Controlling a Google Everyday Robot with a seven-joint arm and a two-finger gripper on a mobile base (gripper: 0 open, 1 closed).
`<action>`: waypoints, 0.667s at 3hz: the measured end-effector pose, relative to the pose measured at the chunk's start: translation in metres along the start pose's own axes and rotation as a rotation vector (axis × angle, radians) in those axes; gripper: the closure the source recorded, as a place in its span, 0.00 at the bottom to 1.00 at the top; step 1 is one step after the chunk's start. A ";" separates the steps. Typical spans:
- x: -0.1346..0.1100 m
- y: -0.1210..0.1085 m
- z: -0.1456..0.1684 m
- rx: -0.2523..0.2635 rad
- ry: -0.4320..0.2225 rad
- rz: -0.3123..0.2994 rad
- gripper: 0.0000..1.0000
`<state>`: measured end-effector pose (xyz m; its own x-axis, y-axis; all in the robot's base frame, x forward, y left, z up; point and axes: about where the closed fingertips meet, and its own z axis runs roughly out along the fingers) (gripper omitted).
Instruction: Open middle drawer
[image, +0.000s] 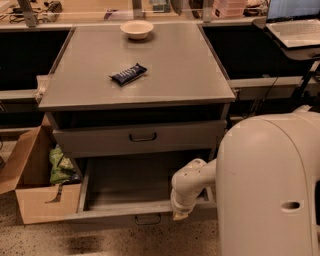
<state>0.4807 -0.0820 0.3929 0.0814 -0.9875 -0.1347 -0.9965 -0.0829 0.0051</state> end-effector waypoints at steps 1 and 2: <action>-0.001 0.004 -0.002 0.000 -0.001 0.001 0.90; -0.003 0.021 -0.002 0.016 -0.019 -0.002 1.00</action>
Offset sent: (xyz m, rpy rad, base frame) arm -0.1383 0.0115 0.0225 0.1415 -0.1138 -0.0006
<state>0.4597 -0.0808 0.3954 0.0831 -0.9847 -0.1534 -0.9965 -0.0824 -0.0113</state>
